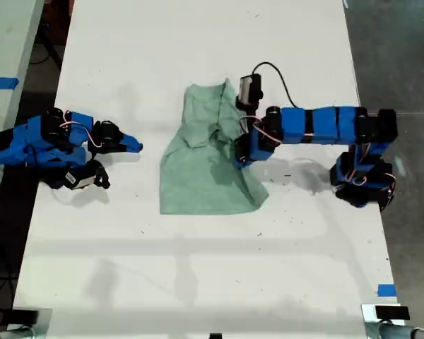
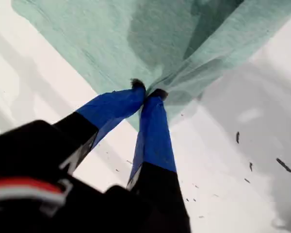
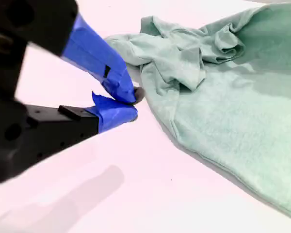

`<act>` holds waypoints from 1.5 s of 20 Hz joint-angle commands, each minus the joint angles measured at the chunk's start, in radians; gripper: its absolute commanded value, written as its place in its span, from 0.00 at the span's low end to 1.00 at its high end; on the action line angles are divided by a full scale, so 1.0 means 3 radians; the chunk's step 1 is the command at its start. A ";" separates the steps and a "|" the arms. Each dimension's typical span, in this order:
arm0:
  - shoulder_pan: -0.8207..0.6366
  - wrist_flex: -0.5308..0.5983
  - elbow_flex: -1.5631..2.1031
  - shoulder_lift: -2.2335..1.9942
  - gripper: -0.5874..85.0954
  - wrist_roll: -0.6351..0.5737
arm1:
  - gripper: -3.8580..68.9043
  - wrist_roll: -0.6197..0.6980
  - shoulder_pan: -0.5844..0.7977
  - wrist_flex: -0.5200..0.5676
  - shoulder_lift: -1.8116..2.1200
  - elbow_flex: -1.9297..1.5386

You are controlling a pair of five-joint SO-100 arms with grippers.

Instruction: Fold t shirt

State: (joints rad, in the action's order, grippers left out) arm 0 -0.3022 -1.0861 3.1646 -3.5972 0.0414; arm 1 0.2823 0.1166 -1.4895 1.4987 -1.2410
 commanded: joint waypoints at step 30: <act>0.0031 -0.0005 0.0015 -0.0031 0.01 0.0041 | 0.07 -0.0179 -0.0343 0.0736 0.4172 -0.4275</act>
State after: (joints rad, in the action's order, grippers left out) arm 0 -0.3022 -1.0861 3.1646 -3.5972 0.0414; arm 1 0.2424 0.0245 -1.3284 2.6430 -2.3976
